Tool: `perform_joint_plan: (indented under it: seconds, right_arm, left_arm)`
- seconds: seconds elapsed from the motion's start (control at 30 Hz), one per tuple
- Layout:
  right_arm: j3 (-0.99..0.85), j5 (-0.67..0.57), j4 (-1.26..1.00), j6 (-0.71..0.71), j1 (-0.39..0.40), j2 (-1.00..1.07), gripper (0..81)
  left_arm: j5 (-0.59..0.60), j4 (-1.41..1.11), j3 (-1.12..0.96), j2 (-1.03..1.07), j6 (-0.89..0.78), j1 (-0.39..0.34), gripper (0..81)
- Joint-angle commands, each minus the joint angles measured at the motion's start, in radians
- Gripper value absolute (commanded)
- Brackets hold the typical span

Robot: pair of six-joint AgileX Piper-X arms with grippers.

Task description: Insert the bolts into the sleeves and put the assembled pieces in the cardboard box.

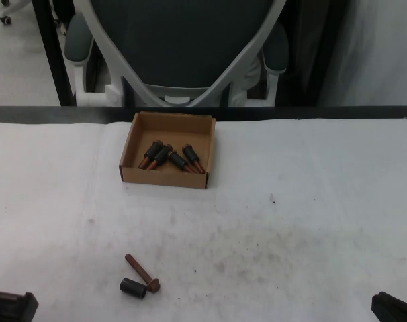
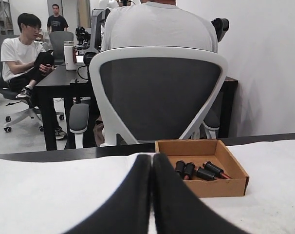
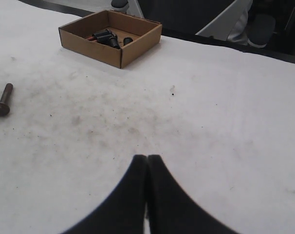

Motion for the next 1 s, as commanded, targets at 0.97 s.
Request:
perform_joint_plan:
  seconds: [0.97]
  right_arm:
    - [-0.010,0.003,-0.005,0.006,0.001,-0.007,0.2]
  left_arm:
    - [0.135,-0.042,-0.031,-0.007,-0.030,0.000,11.1]
